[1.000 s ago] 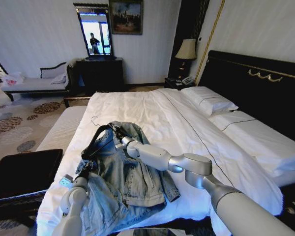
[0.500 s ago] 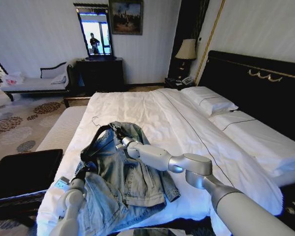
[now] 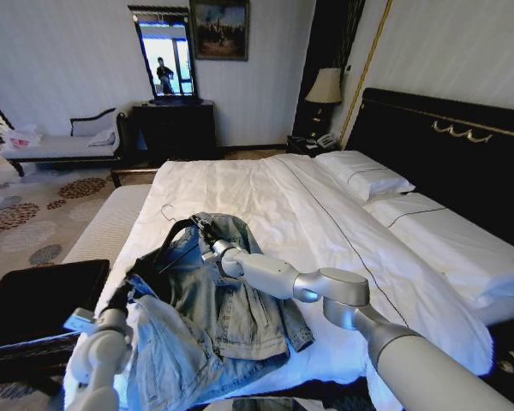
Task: Pick up the clothes from the bed and hang them on the clothes hanger.
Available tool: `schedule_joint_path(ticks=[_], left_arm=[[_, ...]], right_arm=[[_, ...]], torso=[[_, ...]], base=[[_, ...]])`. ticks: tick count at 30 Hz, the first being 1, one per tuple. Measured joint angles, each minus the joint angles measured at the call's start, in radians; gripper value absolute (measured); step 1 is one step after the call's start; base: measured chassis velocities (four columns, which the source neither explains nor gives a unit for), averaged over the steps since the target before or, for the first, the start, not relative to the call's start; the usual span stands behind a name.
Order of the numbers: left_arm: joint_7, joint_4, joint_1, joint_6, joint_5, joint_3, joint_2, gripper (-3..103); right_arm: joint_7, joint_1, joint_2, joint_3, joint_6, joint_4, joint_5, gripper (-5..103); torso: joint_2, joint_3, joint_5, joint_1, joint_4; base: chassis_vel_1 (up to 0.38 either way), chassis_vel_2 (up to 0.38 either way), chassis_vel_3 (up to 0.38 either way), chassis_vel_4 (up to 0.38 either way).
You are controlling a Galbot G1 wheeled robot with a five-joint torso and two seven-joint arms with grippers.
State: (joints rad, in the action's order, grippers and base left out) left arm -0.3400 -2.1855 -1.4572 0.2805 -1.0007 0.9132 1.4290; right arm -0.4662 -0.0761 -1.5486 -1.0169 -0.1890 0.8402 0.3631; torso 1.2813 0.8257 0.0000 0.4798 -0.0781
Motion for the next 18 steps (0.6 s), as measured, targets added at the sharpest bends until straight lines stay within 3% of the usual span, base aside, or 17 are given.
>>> schedule_joint_path(ticks=[5, 9, 18], left_arm=[[-0.004, -0.131, 0.006, 0.019, -0.004, -0.023, -0.007, 0], [-0.007, -0.201, 0.0, 0.034, 0.005, -0.104, -0.011, 0], [0.002, -0.145, 0.001, 0.032, 0.057, -0.293, -0.001, 0]], right_arm=[[-0.009, 0.0, 0.0, -0.008, -0.016, 0.004, 0.001, 25], [-0.016, 0.0, -0.007, -0.011, -0.022, 0.004, -0.005, 25], [-0.035, -0.002, -0.027, -0.006, -0.031, 0.02, -0.066, 25]], torso=[[0.0, 0.0, 0.0001, 0.0, 0.0], [0.0, 0.0, 0.0001, 0.0, -0.0001], [0.0, 0.0, 0.0, 0.0, 0.0]], base=[[0.0, 0.0, 0.0, 0.0], [0.0, 0.0, 0.0, 0.0], [0.0, 0.0, 0.0, 0.0]])
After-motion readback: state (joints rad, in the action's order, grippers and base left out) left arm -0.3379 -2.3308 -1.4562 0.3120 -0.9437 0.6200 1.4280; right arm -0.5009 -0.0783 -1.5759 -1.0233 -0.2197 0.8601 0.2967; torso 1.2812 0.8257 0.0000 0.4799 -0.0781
